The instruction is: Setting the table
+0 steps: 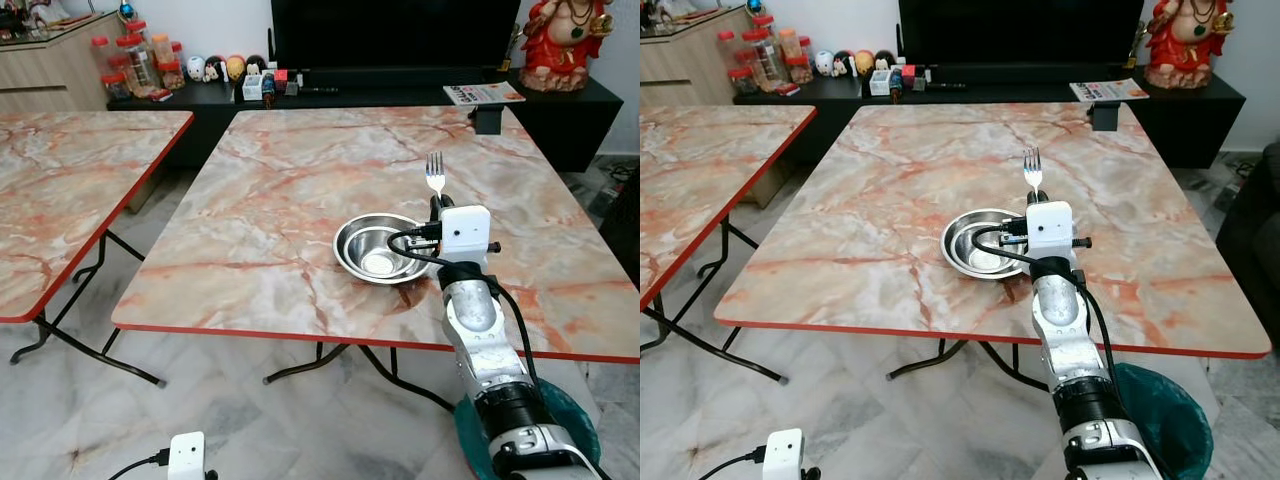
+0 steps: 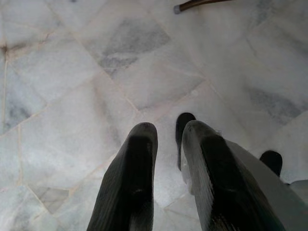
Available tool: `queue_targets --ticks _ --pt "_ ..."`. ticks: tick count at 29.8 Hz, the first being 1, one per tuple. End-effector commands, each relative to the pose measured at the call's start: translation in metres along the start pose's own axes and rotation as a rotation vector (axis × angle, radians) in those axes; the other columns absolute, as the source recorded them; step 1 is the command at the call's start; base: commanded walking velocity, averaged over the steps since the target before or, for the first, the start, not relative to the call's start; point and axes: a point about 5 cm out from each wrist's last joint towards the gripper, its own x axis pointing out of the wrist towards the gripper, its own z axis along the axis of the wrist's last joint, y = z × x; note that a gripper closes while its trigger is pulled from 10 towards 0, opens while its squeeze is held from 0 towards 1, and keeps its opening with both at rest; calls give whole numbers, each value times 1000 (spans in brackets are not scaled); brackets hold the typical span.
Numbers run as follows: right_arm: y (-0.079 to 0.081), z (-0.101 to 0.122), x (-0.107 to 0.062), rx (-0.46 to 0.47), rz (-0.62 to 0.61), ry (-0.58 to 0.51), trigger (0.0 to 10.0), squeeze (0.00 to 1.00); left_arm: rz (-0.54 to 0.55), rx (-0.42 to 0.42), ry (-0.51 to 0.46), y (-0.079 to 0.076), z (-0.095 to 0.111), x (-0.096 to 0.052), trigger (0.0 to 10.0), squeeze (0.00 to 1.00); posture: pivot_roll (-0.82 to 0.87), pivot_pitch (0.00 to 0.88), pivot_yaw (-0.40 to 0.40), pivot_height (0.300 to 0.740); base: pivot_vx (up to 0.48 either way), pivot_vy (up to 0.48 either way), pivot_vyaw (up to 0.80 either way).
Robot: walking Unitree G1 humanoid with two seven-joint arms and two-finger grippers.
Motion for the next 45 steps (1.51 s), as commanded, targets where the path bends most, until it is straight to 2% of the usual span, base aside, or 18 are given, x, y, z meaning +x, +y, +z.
queue_targets --ticks 1,4,17,23,27,29,45 --pt "-5 2 2 12 -18 2 10000 0 10 -3 -7 1 2 0 10000 0 -19 29 56 740 0 -251 -800" --pt "-5 2 3 12 -19 -1 10000 0 10 -4 -8 1 2 0 10000 0 -21 27 56 740 0 -255 -800" --pt "-3 1 2 9 -5 3 10000 0 20 -17 -5 3 2 0 10000 0 -19 27 55 740 0 -133 0" --pt "1 4 2 -37 28 -17 10000 0 24 2 -11 3 4 1 10000 0 -21 22 54 740 0 -91 107" --pt "1 4 2 -33 25 -15 10000 0 26 1 -12 3 4 1 10000 0 -21 22 54 740 0 -279 672" --pt "-1 2 2 -10 12 -3 10000 0 31 -5 -14 3 5 1 10000 0 -20 22 53 740 0 -139 0" --pt "0 2 2 -5 20 3 10000 0 33 -9 -12 3 4 1 10000 0 -21 23 54 740 0 0 0"
